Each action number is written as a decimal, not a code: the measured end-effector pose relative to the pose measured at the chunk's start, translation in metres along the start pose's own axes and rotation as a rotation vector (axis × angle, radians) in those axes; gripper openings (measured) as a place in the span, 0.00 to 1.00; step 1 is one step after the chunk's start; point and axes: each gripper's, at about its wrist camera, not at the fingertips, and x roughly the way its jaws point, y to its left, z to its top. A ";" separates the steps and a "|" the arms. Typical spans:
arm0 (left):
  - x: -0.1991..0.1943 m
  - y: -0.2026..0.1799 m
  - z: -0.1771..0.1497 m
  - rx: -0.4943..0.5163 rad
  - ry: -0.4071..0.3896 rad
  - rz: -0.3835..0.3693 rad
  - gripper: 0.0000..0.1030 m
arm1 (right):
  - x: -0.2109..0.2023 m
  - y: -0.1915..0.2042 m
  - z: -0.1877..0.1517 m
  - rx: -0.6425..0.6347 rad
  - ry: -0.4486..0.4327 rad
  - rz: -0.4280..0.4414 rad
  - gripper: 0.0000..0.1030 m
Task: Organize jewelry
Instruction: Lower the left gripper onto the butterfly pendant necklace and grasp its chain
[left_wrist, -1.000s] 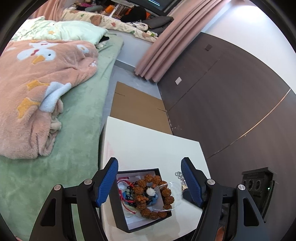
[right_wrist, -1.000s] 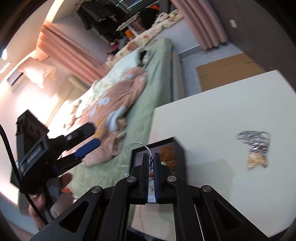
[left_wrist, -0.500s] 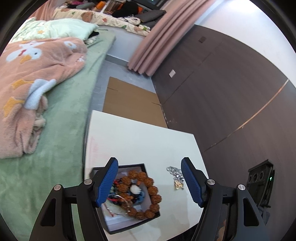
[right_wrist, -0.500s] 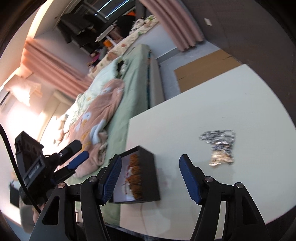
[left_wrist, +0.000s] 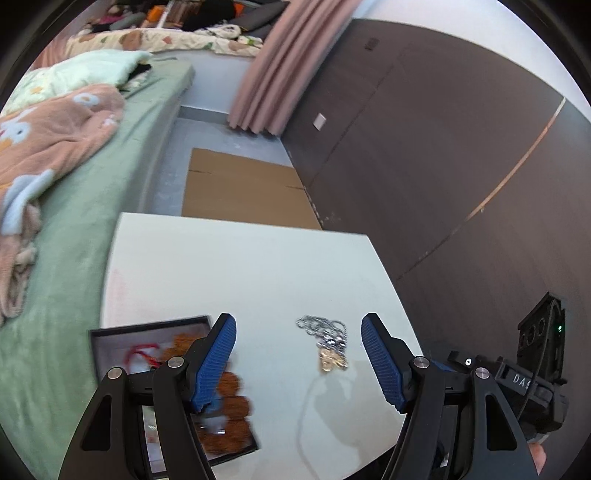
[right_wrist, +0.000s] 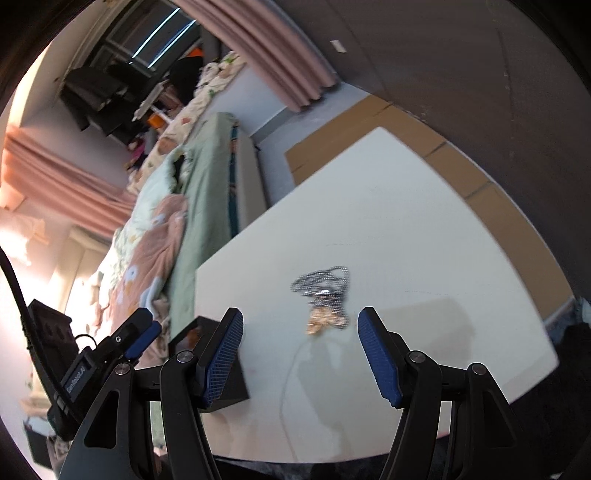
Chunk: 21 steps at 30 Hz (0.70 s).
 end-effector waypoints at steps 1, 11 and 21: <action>0.004 -0.004 -0.001 0.011 0.007 0.001 0.69 | -0.003 -0.005 0.001 0.011 -0.003 -0.011 0.63; 0.055 -0.047 -0.019 0.133 0.114 0.052 0.69 | -0.018 -0.039 0.009 0.075 0.022 -0.026 0.63; 0.095 -0.065 -0.026 0.168 0.190 0.093 0.69 | -0.021 -0.074 0.017 0.172 0.023 -0.043 0.63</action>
